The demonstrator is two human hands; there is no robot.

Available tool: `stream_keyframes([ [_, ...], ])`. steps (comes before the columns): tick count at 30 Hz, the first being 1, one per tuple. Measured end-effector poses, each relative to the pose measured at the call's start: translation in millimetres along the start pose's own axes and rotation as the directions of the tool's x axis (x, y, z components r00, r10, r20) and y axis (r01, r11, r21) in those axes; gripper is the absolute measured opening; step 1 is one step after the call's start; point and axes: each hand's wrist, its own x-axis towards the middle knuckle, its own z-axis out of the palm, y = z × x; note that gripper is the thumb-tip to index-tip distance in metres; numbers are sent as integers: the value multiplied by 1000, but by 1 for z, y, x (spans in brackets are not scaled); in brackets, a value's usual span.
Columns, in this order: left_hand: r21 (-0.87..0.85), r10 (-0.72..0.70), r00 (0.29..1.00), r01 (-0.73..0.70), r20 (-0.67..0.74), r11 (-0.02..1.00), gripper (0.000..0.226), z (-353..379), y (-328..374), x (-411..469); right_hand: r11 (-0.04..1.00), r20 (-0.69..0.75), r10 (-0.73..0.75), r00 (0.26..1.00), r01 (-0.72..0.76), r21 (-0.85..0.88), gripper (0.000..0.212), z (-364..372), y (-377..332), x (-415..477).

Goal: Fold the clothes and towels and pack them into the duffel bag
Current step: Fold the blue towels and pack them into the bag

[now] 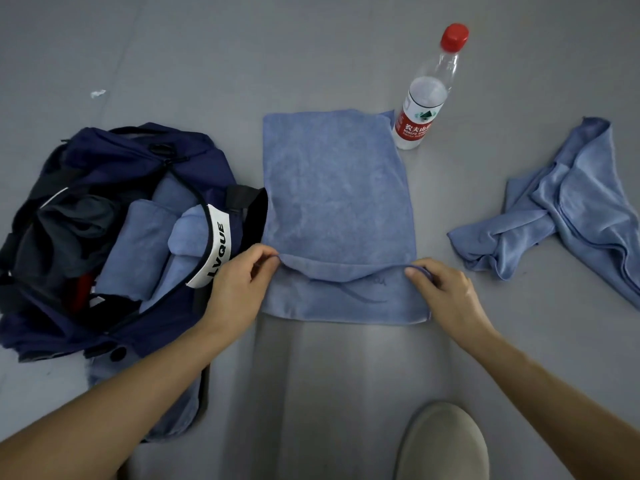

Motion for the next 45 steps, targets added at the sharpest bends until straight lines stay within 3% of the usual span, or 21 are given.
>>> stream_keyframes([
  [8, -199, -103, 958, 50, -268, 979, 17, -11, 54, 116, 950, -146, -180, 973, 133, -283, 26, -50, -87, 131],
  [10, -379, -209, 942, 98, -263, 920, 8, -11, 65, 162, 961, -231, -187, 955, 129, -246, 24, -59, -111, 164],
  [12, -437, -269, 942, 159, -202, 885, 33, -12, 67, 193, 980, -288, -182, 940, 149, -133, 36, -56, -120, 174],
  [14, -236, -154, 975, 113, -162, 965, 56, -7, 65, 192, 951, -248, -227, 942, 160, -265, 42, -39, -106, 162],
  [17, 102, 60, 998, -60, 7, 993, 54, 25, 38, 145, 891, 84, -121, 989, 146, -429, 49, 5, -57, 116],
  [19, 216, 95, 994, -104, 53, 971, 56, 44, 14, 109, 891, 136, -63, 989, 118, -439, 55, 24, -22, 87],
  [23, 212, 4, 992, 23, -127, 977, 51, 46, -25, 80, 912, -28, -119, 992, 98, -398, 55, 25, 13, 66],
  [26, 251, 4, 991, 30, -132, 968, 45, 40, -25, 74, 953, -86, -42, 995, 14, -303, 53, 19, 16, 74],
  [32, 260, -22, 996, 42, -83, 965, 40, 34, -24, 73, 902, 1, -148, 989, 135, -409, 45, 21, 12, 84],
  [36, 309, -7, 998, 26, -62, 951, 31, 33, -26, 70, 869, 46, -75, 996, 87, -487, 39, 13, 13, 93],
  [39, 378, 50, 999, -44, -4, 925, 26, 31, -29, 62, 803, 147, -102, 984, 169, -572, 36, 5, 15, 96],
  [45, 556, 12, 978, -128, 207, 821, 25, 14, -33, 34, 689, 261, -218, 940, 338, -641, 56, 4, 38, 38],
])
